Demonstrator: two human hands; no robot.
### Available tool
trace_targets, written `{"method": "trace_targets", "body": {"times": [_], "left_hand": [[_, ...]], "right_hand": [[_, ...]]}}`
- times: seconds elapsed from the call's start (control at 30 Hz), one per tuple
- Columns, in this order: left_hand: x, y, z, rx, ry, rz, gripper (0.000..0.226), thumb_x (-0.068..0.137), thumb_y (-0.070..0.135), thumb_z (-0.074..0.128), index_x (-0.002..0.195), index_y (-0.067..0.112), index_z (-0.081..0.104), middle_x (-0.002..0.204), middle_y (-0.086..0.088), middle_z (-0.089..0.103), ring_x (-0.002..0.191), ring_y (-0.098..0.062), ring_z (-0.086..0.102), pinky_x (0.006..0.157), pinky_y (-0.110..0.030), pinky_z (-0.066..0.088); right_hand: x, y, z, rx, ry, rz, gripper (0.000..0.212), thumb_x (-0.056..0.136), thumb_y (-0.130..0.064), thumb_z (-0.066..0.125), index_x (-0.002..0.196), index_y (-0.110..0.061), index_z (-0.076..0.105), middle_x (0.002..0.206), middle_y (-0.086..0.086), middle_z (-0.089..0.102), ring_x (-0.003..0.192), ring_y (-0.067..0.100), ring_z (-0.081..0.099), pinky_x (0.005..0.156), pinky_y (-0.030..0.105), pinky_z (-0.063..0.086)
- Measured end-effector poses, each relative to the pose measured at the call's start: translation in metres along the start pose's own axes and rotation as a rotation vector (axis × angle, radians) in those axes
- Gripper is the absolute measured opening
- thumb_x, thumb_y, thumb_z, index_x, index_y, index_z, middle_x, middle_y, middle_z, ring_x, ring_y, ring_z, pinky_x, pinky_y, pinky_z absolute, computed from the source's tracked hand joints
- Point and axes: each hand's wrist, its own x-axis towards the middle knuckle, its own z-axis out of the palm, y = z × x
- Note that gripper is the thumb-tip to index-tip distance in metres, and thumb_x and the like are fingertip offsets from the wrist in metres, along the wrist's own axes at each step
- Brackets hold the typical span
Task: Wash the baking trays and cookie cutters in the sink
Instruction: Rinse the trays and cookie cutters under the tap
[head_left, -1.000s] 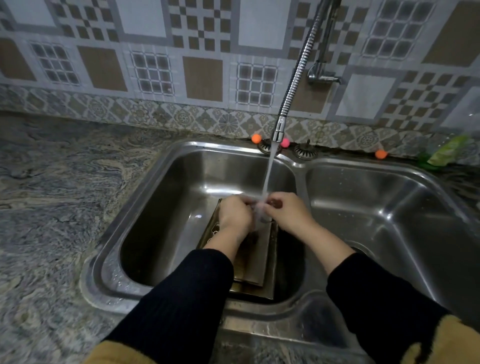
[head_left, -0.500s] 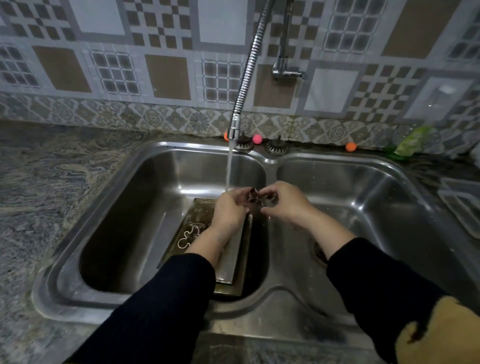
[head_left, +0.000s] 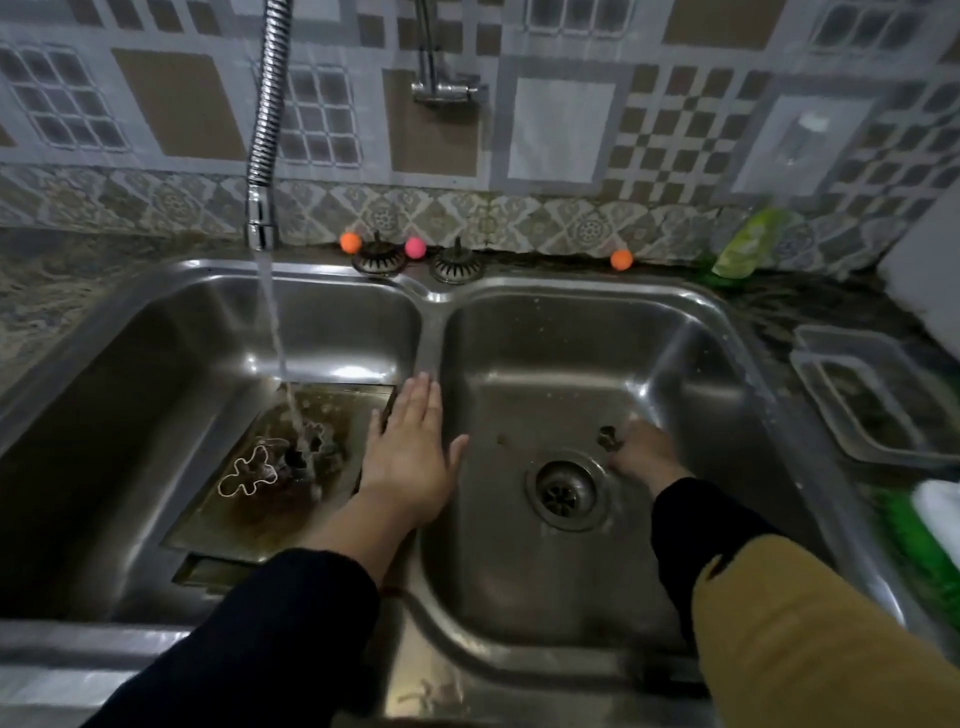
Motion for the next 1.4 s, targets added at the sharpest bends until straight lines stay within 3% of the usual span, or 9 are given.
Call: {"method": "trace_targets", "body": {"times": [0.1, 0.3, 0.53, 0.73, 0.9, 1.0, 1.13, 1.3, 1.4], "left_hand": [[0.002, 0.001, 0.002, -0.012, 0.028, -0.001, 0.07, 0.099, 0.051, 0.022, 0.153, 0.017, -0.006, 0.159, 0.004, -0.018, 0.146, -0.011, -0.017, 0.119, -0.04, -0.002], [0.003, -0.001, 0.003, -0.01, 0.04, 0.001, 0.068, 0.099, 0.049, 0.02, 0.153, 0.017, -0.005, 0.16, 0.004, -0.016, 0.146, -0.009, -0.016, 0.121, -0.039, -0.001], [0.002, -0.001, 0.002, -0.034, 0.052, 0.019, 0.067, 0.1, 0.045, 0.023, 0.154, 0.016, -0.004, 0.16, 0.003, -0.014, 0.146, -0.011, -0.015, 0.12, -0.037, -0.002], [0.003, -0.007, 0.001, -0.127, 0.018, 0.064, 0.067, 0.101, 0.044, 0.027, 0.153, 0.013, -0.001, 0.16, 0.001, -0.013, 0.146, -0.013, -0.015, 0.121, -0.035, -0.002], [-0.001, -0.039, -0.008, -0.221, 0.004, 0.202, 0.06, 0.1, 0.044, 0.03, 0.153, 0.018, 0.015, 0.161, 0.003, 0.009, 0.148, -0.017, 0.008, 0.12, -0.038, 0.012], [-0.011, -0.077, -0.01, -0.272, 0.028, 0.121, 0.049, 0.1, 0.037, 0.039, 0.144, 0.018, 0.035, 0.149, -0.004, 0.033, 0.137, -0.025, 0.028, 0.114, -0.036, 0.024], [-0.02, -0.135, -0.003, -0.222, -0.087, -0.094, 0.047, 0.095, 0.032, 0.048, 0.14, 0.018, 0.041, 0.147, -0.008, 0.032, 0.136, -0.029, 0.025, 0.112, -0.038, 0.028], [-0.02, -0.186, 0.006, -0.197, -0.263, -0.209, 0.067, 0.093, 0.033, 0.053, 0.151, 0.025, 0.02, 0.159, -0.005, 0.007, 0.146, -0.028, 0.01, 0.118, -0.046, 0.02], [-0.017, -0.199, 0.014, -0.206, -0.284, -0.196, 0.07, 0.095, 0.031, 0.053, 0.153, 0.027, 0.014, 0.16, -0.005, 0.004, 0.146, -0.027, 0.009, 0.118, -0.045, 0.02]], "right_hand": [[0.03, 0.012, 0.0, 0.013, 0.052, -0.004, 0.03, 0.09, -0.027, 0.057, 0.114, -0.01, 0.064, 0.121, 0.015, 0.062, 0.114, 0.03, 0.058, 0.092, 0.032, 0.047], [0.056, 0.025, 0.013, 0.032, 0.028, 0.039, 0.026, 0.082, -0.029, 0.065, 0.104, -0.016, 0.067, 0.117, 0.013, 0.062, 0.108, 0.031, 0.059, 0.087, 0.036, 0.052], [0.022, 0.005, -0.014, 0.089, 0.038, -0.007, 0.054, 0.07, -0.036, 0.078, 0.119, -0.019, 0.062, 0.126, 0.009, 0.06, 0.117, 0.028, 0.056, 0.096, 0.035, 0.048], [-0.042, -0.055, -0.034, 0.145, -0.097, -0.183, 0.059, 0.076, -0.034, 0.078, 0.129, -0.019, 0.056, 0.129, 0.006, 0.06, 0.118, 0.021, 0.057, 0.102, 0.03, 0.042], [-0.113, -0.139, -0.041, 0.064, -0.07, -0.464, 0.042, 0.087, -0.033, 0.066, 0.127, -0.023, 0.059, 0.118, 0.002, 0.065, 0.108, 0.017, 0.06, 0.08, 0.019, 0.039], [-0.149, -0.187, -0.026, 0.006, -0.015, -0.643, 0.037, 0.088, -0.03, 0.062, 0.125, -0.022, 0.061, 0.121, 0.003, 0.064, 0.111, 0.021, 0.057, 0.085, 0.02, 0.037], [-0.169, -0.233, 0.021, -0.08, -0.115, -0.799, 0.035, 0.09, -0.022, 0.058, 0.125, -0.019, 0.061, 0.129, 0.007, 0.058, 0.121, 0.025, 0.049, 0.102, 0.028, 0.035], [-0.155, -0.277, 0.078, -0.05, -0.301, -0.603, 0.046, 0.095, -0.013, 0.047, 0.141, -0.013, 0.041, 0.144, 0.013, 0.038, 0.132, 0.028, 0.039, 0.109, 0.03, 0.033], [-0.14, -0.299, 0.093, -0.016, -0.268, -0.452, 0.042, 0.1, -0.022, 0.043, 0.138, -0.004, 0.041, 0.142, 0.015, 0.043, 0.128, 0.029, 0.045, 0.098, 0.028, 0.039]]}}
